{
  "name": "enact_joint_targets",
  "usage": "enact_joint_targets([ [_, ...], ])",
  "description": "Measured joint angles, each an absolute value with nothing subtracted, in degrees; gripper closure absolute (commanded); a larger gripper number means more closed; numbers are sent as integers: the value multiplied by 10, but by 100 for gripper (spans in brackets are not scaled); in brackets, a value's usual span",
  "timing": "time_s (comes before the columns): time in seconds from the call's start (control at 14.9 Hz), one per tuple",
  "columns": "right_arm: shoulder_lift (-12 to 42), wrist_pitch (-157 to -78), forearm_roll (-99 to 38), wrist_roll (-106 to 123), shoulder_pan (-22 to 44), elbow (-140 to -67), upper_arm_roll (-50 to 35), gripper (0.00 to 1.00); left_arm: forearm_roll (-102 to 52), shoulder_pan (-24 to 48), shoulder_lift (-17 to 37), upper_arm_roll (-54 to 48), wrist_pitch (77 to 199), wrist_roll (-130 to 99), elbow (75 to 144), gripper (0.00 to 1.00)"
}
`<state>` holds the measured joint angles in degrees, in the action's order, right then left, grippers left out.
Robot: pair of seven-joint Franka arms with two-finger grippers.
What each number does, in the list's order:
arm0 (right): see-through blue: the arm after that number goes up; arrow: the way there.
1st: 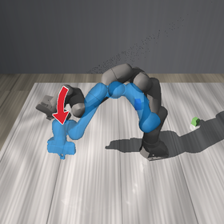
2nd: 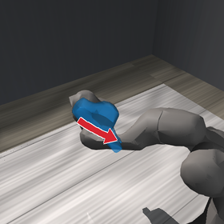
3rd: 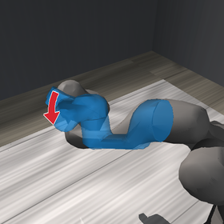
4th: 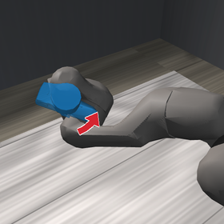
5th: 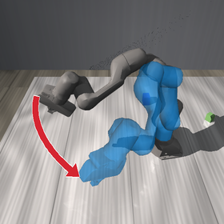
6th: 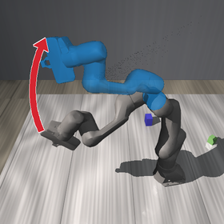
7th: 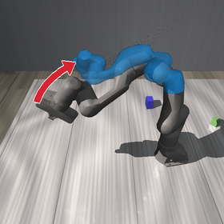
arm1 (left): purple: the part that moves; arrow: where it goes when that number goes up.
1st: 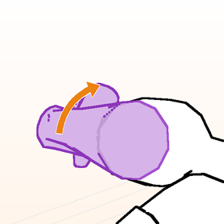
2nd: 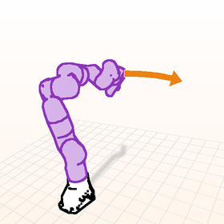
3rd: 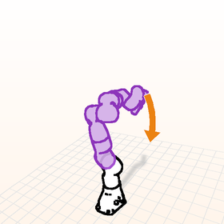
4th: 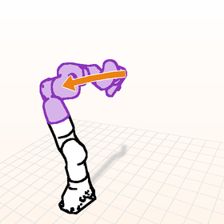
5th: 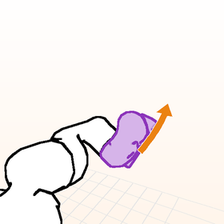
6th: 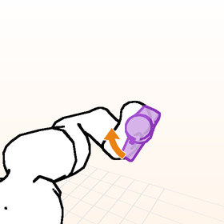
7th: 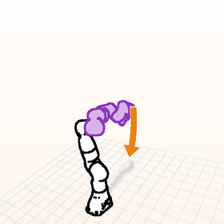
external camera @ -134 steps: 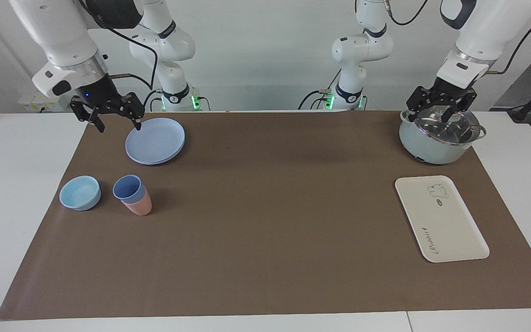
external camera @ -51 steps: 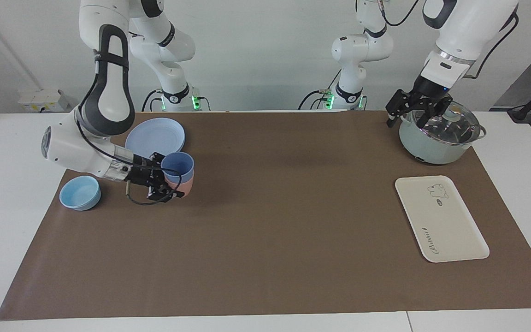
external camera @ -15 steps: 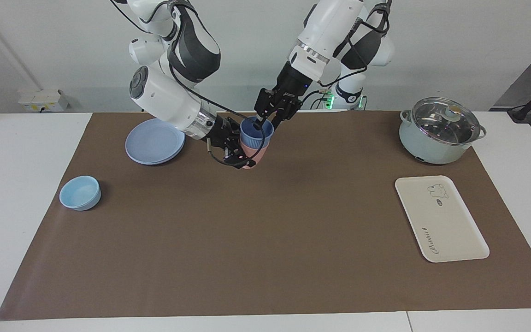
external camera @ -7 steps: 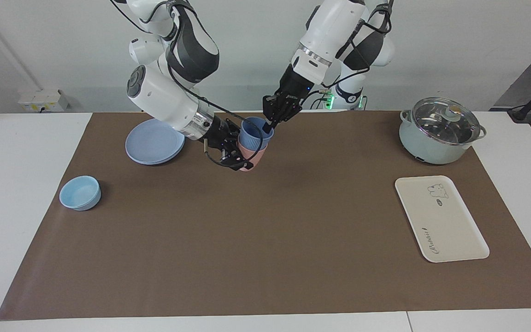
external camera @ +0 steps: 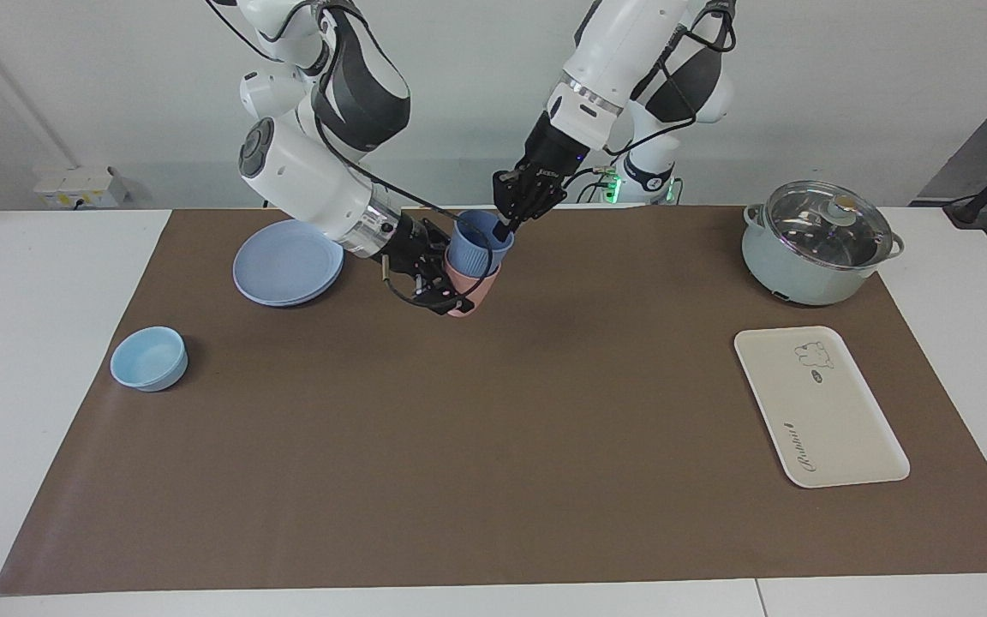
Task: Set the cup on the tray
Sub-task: 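Bring the cups toward the left gripper and grasp the blue cup, then pull the blue cup out with the left gripper while the right holds pink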
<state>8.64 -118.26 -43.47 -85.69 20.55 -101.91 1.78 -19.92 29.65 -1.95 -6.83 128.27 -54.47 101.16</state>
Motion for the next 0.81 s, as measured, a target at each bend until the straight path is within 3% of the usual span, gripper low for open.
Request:
enact_joint_targets([
  [0.4, 87, -1193, -435, -857, 203, -1025, 18, 100, -200, 278, -43, -57, 1174, -542, 942, 100],
  [0.81, 88, -1196, -435, -845, 136, -1058, 20, 100, -199, 179, -57, -54, 1139, -430, 974, 100],
])
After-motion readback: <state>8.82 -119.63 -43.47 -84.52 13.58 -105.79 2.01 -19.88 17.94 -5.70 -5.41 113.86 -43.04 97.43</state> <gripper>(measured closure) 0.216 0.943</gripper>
